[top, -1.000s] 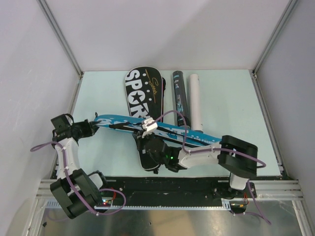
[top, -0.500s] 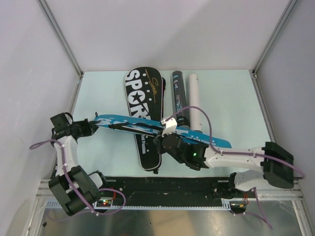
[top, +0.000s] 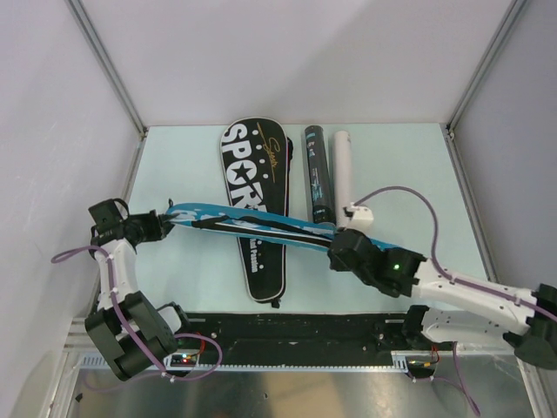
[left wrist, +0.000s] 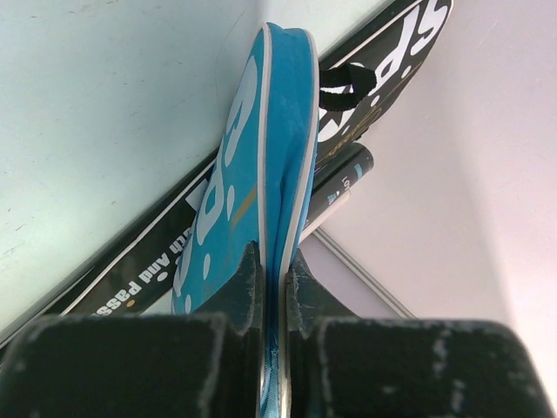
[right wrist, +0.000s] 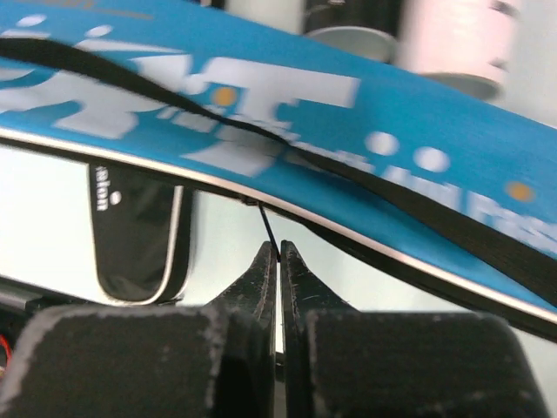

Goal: Pack up the badminton gear
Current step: Zip the racket bag at the center of the board.

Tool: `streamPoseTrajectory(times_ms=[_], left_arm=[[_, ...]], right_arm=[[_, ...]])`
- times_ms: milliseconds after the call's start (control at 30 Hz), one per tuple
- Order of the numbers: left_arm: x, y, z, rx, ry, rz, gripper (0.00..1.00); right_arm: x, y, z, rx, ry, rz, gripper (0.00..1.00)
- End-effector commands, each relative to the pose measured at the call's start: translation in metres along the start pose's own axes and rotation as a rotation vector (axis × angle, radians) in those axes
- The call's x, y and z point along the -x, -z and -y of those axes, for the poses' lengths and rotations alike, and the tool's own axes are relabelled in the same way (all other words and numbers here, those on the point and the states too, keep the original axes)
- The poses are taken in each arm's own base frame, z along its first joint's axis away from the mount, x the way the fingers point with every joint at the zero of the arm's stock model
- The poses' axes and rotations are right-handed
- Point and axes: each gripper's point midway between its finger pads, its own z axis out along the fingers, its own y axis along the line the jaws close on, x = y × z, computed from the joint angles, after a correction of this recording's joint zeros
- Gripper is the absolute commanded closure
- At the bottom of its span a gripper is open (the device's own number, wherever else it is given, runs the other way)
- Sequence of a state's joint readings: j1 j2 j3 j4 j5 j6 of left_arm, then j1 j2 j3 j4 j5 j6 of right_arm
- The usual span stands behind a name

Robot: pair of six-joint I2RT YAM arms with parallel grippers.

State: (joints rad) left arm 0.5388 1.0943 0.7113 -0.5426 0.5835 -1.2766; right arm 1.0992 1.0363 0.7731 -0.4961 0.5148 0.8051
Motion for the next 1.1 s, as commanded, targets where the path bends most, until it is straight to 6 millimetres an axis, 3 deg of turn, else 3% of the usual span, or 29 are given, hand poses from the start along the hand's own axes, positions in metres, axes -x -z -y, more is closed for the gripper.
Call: streamPoseTrajectory(times_ms=[0,233,533,733,900,967,1033,1067], left_arm=[[-0.003,0.001,-0.002,0.028,0.020,-0.033,1.00],[-0.008,-0.007,-0.022,0.070,0.010,-0.081,1.00],[-0.013,-0.006,-0.031,0.082,0.014,-0.104,1.00],[-0.011,-0.005,-0.032,0.092,0.022,-0.104,1.00],[-0.009,-0.002,-0.032,0.097,0.017,-0.097,1.00],[-0.009,-0.001,-0.032,0.096,0.013,-0.091,1.00],[-0.009,0.001,-0.030,0.090,0.009,-0.084,1.00],[-0.009,0.002,-0.029,0.086,0.007,-0.083,1.00]], right_arm=[[0.000,0.021,0.083,-0.264,-0.103,0.021,1.00],[-0.006,0.040,0.162,-0.439,-0.310,0.068,1.00],[0.017,0.051,0.215,-0.503,-0.590,0.236,1.00],[0.028,0.067,0.260,-0.637,-0.660,0.357,1.00],[0.032,0.072,0.279,-0.683,-0.694,0.380,1.00],[0.039,0.070,0.278,-0.656,-0.668,0.379,1.00],[0.050,0.072,0.269,-0.606,-0.641,0.385,0.95],[0.058,0.074,0.265,-0.582,-0.627,0.397,0.88]])
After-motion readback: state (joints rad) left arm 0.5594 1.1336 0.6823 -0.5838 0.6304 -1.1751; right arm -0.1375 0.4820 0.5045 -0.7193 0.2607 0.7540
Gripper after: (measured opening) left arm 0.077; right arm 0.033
